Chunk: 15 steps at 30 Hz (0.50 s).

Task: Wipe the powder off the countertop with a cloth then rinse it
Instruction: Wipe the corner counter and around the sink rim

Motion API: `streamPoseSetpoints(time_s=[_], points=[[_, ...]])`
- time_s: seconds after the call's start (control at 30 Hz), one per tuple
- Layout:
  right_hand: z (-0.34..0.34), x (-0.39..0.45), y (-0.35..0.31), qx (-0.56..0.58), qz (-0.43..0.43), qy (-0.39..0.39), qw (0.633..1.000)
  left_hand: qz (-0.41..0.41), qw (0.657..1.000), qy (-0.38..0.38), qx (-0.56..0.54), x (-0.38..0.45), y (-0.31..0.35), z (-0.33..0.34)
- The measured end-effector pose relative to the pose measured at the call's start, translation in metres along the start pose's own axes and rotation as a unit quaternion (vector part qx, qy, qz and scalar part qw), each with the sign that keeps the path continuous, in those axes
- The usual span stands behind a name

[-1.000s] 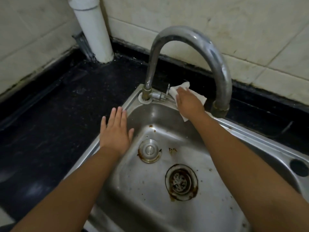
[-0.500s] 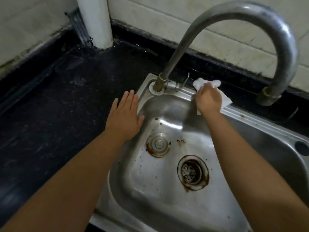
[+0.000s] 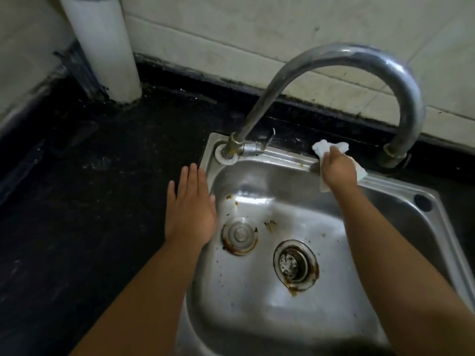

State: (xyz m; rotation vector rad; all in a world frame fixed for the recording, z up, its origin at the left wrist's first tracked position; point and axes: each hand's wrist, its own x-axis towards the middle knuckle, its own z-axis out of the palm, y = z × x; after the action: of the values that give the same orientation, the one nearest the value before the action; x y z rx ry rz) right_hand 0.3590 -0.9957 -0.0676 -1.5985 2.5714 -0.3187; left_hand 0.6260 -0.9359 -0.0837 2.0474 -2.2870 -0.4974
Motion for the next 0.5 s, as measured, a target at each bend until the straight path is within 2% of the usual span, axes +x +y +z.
streamPoseSetpoints(time_s=[0.07,0.2,0.33,0.4,0.5], points=[[0.004,-0.005,-0.024,0.017,-0.013,-0.015,1.000,0.002,1.000,-0.002,-0.009,0.001,0.000,-0.001],[0.028,0.010,-0.095,0.031,-0.058,-0.116,0.991,0.001,1.000,-0.002,-0.011,0.002,0.000,-0.001],[0.022,0.017,-0.078,0.063,-0.141,-0.190,0.970,0.002,1.000,-0.001,0.001,0.002,0.001,-0.001],[0.015,0.011,-0.046,0.074,-0.160,-0.163,0.971,0.003,1.000,-0.002,0.000,0.001,0.000,-0.002],[0.012,0.006,-0.010,0.045,-0.105,-0.100,0.988,0.004,1.000,0.001,-0.006,0.000,0.000,-0.002]])
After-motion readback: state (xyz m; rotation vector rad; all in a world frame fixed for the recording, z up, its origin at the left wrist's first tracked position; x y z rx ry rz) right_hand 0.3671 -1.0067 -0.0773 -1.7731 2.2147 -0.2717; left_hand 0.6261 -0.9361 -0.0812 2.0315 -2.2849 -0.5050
